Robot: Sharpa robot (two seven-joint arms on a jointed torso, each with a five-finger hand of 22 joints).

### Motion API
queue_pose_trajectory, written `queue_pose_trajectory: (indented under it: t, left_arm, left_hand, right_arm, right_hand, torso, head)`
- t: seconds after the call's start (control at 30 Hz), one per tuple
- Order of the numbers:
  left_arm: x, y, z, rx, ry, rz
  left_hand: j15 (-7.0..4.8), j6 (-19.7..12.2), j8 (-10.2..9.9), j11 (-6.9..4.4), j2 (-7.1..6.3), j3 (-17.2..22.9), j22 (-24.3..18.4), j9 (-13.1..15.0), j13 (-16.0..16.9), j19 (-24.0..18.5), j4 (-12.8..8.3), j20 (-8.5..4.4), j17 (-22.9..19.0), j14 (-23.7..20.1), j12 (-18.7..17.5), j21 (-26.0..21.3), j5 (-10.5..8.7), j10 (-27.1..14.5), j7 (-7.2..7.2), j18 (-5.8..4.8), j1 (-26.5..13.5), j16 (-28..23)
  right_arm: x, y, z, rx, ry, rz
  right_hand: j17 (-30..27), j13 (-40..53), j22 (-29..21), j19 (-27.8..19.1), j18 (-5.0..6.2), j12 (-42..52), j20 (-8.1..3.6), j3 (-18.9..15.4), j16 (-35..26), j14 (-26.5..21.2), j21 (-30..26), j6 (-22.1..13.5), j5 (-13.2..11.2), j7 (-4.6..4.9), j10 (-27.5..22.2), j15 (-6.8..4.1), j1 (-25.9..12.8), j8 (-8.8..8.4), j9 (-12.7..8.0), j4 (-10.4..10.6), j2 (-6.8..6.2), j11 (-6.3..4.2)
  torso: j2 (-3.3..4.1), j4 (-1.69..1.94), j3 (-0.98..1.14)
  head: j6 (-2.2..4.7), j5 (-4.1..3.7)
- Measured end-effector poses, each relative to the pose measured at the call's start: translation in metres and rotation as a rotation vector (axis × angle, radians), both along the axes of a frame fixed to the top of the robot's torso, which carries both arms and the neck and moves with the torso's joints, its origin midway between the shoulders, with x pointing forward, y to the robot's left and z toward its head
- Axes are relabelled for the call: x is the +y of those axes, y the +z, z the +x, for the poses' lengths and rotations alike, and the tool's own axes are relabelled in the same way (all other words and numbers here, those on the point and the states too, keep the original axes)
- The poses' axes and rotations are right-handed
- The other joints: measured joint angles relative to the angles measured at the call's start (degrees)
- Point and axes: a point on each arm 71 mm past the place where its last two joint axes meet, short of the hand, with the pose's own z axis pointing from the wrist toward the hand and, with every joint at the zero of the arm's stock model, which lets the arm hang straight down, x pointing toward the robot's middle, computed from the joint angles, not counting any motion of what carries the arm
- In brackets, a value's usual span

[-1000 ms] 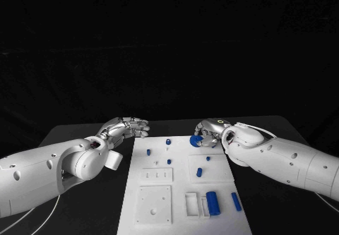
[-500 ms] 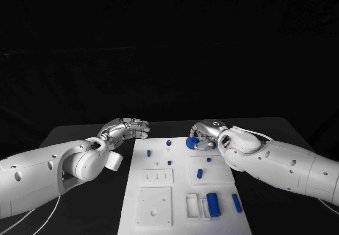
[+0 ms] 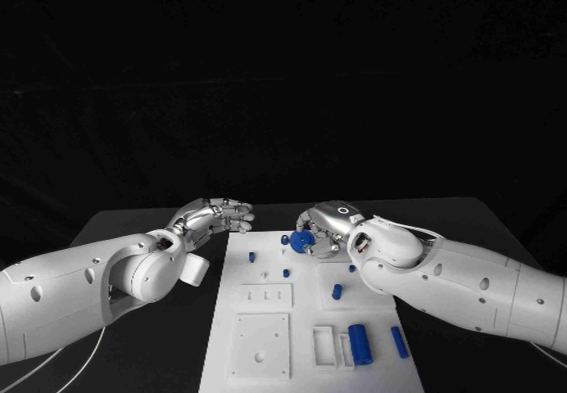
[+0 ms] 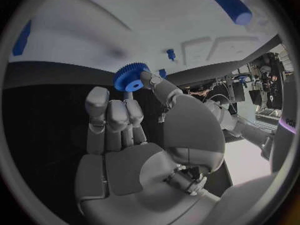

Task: Assemble the parts on the task board

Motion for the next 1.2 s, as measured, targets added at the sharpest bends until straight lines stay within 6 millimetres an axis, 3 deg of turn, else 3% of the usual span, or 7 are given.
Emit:
queue_pose_trajectory:
  t: [0.27,0.57,1.2]
  left_arm:
    - [0.000,0.000,0.000,0.000,-0.001,0.000]
    - [-0.003,0.000,0.000,0.000,-0.005,-0.001]
    - [-0.003,0.000,0.000,0.000,-0.007,-0.001]
  left_hand:
    - [0.00,0.0,0.0,0.00,0.00,0.0,0.0,0.1,0.0,0.0,0.0,0.00,0.0,0.0,0.0,0.0,0.00,0.0,0.00,0.00,0.0,0.0]
    - [0.00,0.0,0.0,0.00,0.00,0.0,0.0,0.0,0.0,0.0,0.0,0.00,0.1,0.0,0.0,0.0,0.00,0.0,0.00,-0.01,0.0,0.0]
    - [0.00,0.0,0.0,0.00,0.00,0.0,0.0,0.1,0.0,0.0,0.0,0.00,0.1,0.0,0.0,0.0,0.00,0.0,0.00,-0.01,0.0,-0.2]
  right_arm:
    - [0.024,0.000,-0.007,-0.014,0.048,0.003]
    - [0.040,-0.010,-0.006,-0.006,0.064,-0.021]
    - [0.049,-0.023,0.005,0.000,0.050,-0.042]
  right_hand:
    - [0.1,0.0,0.0,0.0,0.00,0.0,0.01,0.3,0.0,0.0,0.2,0.0,-0.2,0.01,0.0,0.00,-0.2,0.00,-0.1,0.0,-0.16,0.00]
    - [0.0,-0.1,0.0,0.1,0.00,0.0,0.10,0.5,0.0,0.1,0.2,0.0,-0.2,0.03,0.0,0.07,-0.2,-0.04,-0.2,0.2,-0.16,0.00]
    - [0.0,-0.8,0.0,0.1,0.00,-0.7,0.14,0.7,-0.3,0.1,0.2,0.1,-0.7,0.13,-0.2,0.09,-0.2,-0.36,-0.2,0.4,-0.17,-0.08]
  torso:
    - [0.04,0.05,-0.02]
    - [0.07,0.06,-0.05]
    - [0.19,0.26,-0.10]
  head:
    - [-0.17,0.52]
    - [-0.23,0.59]
    - [-0.54,0.71]
